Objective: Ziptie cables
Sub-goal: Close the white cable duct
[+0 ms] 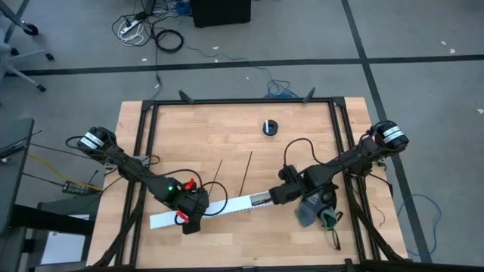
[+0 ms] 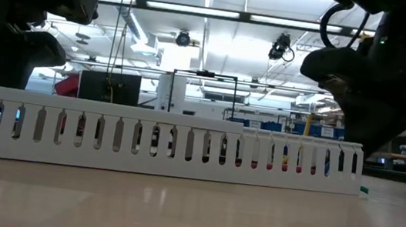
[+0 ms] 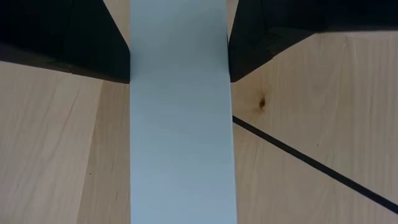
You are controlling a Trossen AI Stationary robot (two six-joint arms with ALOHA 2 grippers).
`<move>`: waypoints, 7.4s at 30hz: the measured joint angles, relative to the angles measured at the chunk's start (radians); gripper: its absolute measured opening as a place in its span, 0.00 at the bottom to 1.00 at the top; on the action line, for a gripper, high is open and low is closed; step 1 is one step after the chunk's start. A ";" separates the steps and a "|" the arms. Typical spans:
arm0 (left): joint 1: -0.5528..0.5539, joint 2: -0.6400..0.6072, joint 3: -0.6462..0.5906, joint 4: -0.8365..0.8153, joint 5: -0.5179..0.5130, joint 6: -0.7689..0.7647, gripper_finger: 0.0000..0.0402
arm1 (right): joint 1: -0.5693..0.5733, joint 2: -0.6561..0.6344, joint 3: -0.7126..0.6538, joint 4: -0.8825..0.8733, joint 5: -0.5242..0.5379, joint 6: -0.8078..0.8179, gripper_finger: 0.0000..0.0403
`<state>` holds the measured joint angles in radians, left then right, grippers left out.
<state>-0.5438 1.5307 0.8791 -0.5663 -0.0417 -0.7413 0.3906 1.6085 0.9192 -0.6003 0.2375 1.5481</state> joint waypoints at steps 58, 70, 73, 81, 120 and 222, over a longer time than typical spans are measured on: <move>-0.001 0.002 -0.003 0.049 0.010 0.013 0.60 | -0.042 0.007 -0.004 0.144 0.046 -0.033 0.00; 0.009 0.052 0.000 0.140 0.039 0.038 0.60 | -0.042 0.011 -0.004 0.155 0.047 -0.025 0.00; 0.010 0.070 0.000 0.167 0.051 0.042 0.60 | -0.041 0.011 -0.004 0.155 0.046 -0.024 0.00; 0.012 0.073 0.003 0.172 0.026 0.035 0.60 | -0.037 -0.001 0.006 0.088 0.051 -0.025 0.00; 0.021 0.075 0.000 0.204 0.025 0.161 0.60 | -0.026 0.016 0.182 0.252 -0.262 -1.060 0.80; 0.029 0.076 -0.001 0.272 0.040 0.263 0.60 | 0.056 0.158 0.181 0.285 -0.152 -1.186 0.62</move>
<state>-0.5152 1.6066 0.8776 -0.2942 -0.0017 -0.4787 0.4461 1.7664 1.1000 -0.3149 0.0856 0.3617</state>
